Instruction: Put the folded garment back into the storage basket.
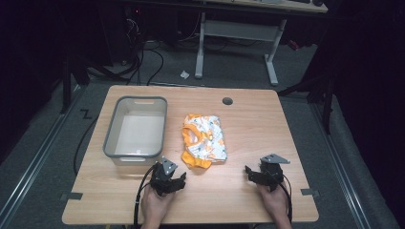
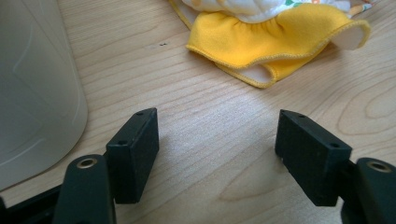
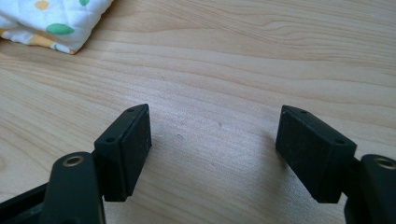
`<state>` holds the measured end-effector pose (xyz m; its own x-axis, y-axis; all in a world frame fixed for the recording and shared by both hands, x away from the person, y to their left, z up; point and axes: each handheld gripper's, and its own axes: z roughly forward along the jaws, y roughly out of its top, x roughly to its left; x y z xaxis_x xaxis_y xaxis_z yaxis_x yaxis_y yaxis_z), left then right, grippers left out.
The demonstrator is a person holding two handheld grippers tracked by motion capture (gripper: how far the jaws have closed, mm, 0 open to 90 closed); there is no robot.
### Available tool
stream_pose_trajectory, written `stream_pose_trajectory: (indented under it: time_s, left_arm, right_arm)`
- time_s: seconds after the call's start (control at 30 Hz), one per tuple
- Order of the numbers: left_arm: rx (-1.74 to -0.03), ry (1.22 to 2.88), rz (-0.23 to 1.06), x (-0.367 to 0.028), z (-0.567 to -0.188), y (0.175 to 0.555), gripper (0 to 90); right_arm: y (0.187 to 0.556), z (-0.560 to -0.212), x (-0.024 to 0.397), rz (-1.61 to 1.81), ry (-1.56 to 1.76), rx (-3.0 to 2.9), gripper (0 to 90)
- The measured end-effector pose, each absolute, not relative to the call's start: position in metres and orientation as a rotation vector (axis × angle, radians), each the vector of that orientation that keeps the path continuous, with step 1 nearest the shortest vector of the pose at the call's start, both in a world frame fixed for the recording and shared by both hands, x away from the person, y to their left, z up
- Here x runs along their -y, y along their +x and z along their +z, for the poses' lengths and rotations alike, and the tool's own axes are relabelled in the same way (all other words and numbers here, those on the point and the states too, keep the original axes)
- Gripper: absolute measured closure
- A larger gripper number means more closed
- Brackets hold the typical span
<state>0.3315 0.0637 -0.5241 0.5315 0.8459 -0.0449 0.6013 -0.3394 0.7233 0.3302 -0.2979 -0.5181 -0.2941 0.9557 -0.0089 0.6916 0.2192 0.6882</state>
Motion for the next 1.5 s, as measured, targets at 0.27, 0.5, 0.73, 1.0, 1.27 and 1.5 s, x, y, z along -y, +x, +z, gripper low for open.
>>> stream_pose_trajectory:
  time_s: [0.27, 0.5, 0.73, 1.0, 1.27, 1.5]
  left_arm:
    - [-1.167, 2.07, 0.443, -0.0637, -0.5241, 0.3314, 30.1]
    - [-1.166, 2.07, 0.441, -0.0638, -0.5241, 0.3315, 30.0]
    - [-1.165, 2.069, 0.44, -0.0639, -0.5241, 0.3316, 29.9]
    - [-1.177, 2.068, 0.444, -0.0628, -0.524, 0.3307, 28.9]
    - [-1.178, 2.069, 0.443, -0.0619, -0.524, 0.3307, 28.2]
    - [-1.194, 2.064, 0.401, -0.0611, -0.5214, 0.3324, 29.0]
  right_arm:
    - [0.3303, -0.5181, 0.2978, 0.816, 1.521, -2.064, 27.0]
    - [0.3303, -0.5181, 0.2978, 0.816, 1.521, -2.063, 27.0]
    - [0.3303, -0.5181, 0.2979, 0.815, 1.521, -2.065, 27.0]
    - [0.3304, -0.518, 0.2978, 0.815, 1.521, -2.065, 27.0]
    - [0.3304, -0.518, 0.2979, 0.815, 1.52, -2.065, 26.9]
    - [0.3302, -0.518, 0.2979, 0.816, 1.519, -2.067, 27.0]
